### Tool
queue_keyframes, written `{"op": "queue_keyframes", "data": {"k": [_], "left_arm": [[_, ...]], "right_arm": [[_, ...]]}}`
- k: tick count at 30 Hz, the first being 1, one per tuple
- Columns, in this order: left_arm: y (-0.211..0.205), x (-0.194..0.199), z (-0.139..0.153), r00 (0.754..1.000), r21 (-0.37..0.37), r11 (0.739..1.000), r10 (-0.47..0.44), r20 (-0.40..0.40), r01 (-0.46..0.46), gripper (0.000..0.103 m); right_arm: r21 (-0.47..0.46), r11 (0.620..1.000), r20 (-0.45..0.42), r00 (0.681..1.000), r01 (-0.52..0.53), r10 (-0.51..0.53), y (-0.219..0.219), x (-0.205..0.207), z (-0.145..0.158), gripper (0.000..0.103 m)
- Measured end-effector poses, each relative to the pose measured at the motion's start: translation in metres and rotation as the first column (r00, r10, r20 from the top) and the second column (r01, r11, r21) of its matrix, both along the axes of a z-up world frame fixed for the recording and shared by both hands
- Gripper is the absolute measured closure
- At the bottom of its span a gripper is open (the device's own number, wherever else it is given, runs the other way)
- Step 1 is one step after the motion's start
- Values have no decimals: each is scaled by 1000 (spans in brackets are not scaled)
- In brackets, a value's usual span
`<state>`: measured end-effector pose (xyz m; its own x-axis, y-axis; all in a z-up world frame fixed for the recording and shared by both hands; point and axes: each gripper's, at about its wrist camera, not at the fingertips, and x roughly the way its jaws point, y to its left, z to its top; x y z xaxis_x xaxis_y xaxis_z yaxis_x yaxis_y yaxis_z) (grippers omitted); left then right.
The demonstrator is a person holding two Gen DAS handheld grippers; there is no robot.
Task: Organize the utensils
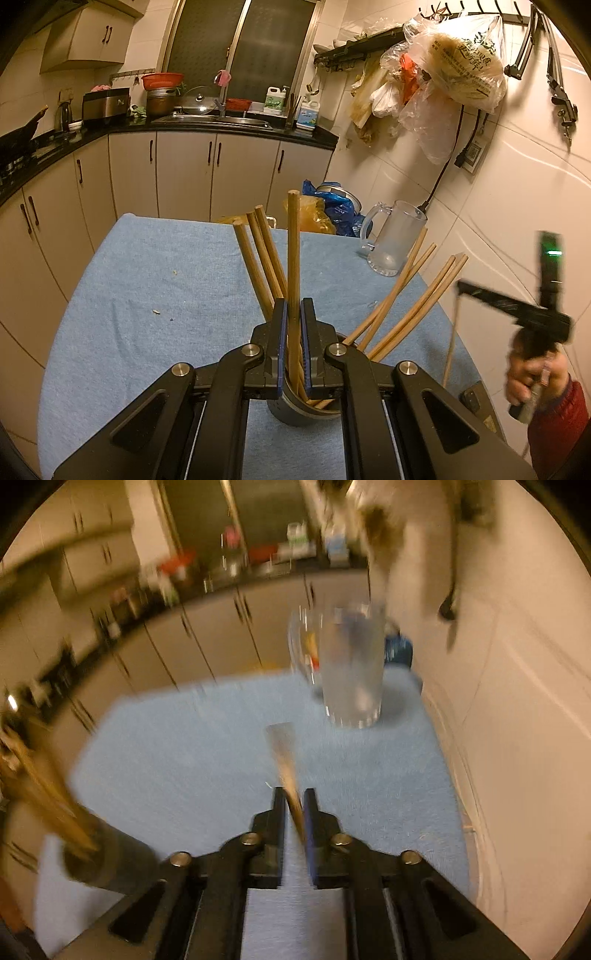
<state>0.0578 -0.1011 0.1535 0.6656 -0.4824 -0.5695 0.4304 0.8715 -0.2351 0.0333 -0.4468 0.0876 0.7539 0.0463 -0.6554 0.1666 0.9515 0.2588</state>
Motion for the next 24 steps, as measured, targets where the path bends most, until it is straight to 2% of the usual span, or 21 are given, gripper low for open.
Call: {"op": "queue_keyframes", "data": {"k": [2,4,9,13,17,20,24], "left_arm": [[0,0,0,1000,-1,1000,2,0,-2,96],[0,0,-1,1000,-1,1000,3,-4,-3,96],[1,-3,-1,1000,3,1000,1,-1,-1,96],[1,-2,-1,1000,2,1000,-1,-6,1,96],[2,-1,-2,1000,-1,1000,0,-9,0,96],[2,0,-2,1000,-5,1000,0,-11,0,96],[0,1,-3,1000,-4,1000,1,-10,-1,96]], "right_arm": [[-20,1000,107,994,16,-14,10,-27,21,96],[-27,999,152,988,24,-19,21,-43,30,96],[38,999,189,982,-7,-1,32,-51,33,96],[46,998,235,972,-40,28,46,-74,53,96],[53,996,325,944,-78,57,65,-98,81,96],[65,990,409,908,-125,87,81,-113,107,96],[74,988,506,859,-134,78,107,-117,134,96]]}}
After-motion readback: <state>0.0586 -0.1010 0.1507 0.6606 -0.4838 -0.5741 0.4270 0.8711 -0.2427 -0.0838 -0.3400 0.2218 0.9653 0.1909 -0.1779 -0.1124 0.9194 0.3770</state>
